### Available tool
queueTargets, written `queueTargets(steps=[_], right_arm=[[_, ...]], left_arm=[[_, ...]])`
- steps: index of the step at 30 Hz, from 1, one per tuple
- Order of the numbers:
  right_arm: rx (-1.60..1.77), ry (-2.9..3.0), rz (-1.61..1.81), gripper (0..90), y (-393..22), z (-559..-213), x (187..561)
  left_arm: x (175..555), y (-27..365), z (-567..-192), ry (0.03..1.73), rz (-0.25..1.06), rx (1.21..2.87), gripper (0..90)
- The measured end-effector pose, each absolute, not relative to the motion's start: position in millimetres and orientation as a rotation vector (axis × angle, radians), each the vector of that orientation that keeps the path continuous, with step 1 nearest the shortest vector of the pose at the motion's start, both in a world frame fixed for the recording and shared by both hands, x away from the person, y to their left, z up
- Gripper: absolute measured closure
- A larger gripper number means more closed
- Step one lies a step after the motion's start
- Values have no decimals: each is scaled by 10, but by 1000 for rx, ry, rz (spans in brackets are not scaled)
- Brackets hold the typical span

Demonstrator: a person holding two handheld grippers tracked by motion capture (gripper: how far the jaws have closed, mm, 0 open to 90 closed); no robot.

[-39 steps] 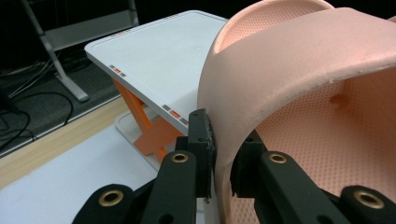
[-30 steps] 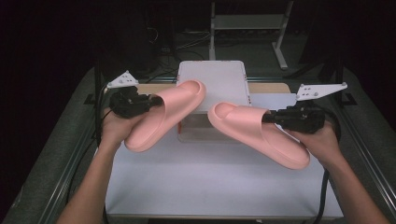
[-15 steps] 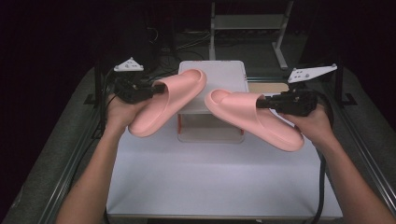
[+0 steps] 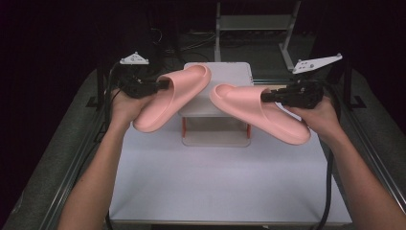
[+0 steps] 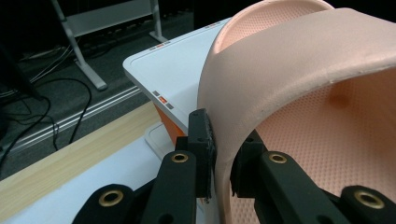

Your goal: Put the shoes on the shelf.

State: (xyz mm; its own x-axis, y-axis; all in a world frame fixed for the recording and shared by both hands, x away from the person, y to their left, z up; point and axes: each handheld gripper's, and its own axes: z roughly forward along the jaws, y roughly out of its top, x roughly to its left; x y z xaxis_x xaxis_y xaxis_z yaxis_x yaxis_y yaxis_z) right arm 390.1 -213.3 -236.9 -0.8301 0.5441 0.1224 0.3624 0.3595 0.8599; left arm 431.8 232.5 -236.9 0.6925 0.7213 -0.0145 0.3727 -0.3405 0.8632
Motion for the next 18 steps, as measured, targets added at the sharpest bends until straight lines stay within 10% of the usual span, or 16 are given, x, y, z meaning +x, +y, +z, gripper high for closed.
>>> queueTargets(steps=[18], right_arm=[[844,2396,1456,837,-2195,-2057,4203]], left_arm=[[4547,2341,-2169,899,496,1932,809]])
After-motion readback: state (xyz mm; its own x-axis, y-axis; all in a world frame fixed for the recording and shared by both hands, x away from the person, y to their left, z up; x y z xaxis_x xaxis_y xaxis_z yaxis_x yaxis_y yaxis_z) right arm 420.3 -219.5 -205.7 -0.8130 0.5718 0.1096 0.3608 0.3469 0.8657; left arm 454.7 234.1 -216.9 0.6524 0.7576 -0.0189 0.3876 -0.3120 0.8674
